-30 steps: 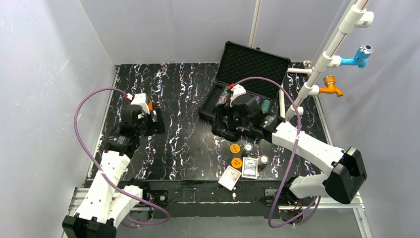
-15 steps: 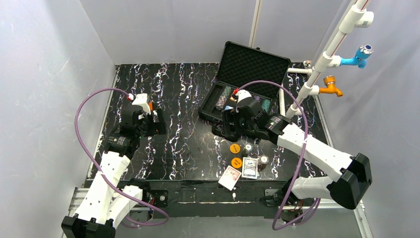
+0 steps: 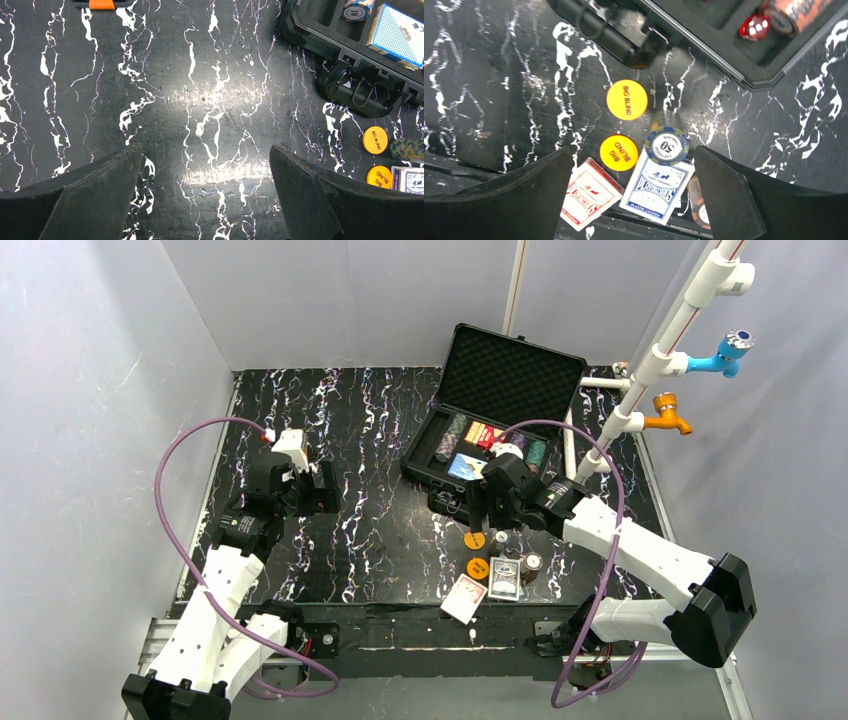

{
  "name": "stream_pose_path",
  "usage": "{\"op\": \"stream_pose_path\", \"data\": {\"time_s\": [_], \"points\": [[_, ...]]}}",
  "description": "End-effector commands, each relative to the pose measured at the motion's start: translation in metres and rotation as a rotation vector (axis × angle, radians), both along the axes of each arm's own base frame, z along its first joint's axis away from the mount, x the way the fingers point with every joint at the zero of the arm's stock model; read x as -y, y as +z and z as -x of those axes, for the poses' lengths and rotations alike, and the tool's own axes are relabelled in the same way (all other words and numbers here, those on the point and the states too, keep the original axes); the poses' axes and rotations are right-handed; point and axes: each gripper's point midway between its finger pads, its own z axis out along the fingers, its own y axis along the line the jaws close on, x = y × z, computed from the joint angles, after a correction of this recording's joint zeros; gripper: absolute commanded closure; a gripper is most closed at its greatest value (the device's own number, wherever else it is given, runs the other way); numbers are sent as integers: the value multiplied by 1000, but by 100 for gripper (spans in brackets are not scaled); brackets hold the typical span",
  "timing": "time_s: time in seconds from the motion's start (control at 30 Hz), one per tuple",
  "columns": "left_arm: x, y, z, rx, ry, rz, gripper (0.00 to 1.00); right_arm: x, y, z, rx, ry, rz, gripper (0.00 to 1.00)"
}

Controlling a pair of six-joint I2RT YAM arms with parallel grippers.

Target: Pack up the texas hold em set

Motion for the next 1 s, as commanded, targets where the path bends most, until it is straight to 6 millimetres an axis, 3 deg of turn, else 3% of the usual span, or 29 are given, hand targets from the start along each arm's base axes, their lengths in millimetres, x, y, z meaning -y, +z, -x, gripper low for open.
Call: {"op": "stream_pose_path", "data": {"time_s": [0.0,0.37,0.97], "points": [[4,14,2,28,-26,10,1,17,-14,9,-33,-88,41,0],[6,14,2,26,-34,12,1,33,-24,8,-25,-167,93,0],[8,12,3,18,-43,7,1,31,-45,12,-67,-168,108,0]]}}
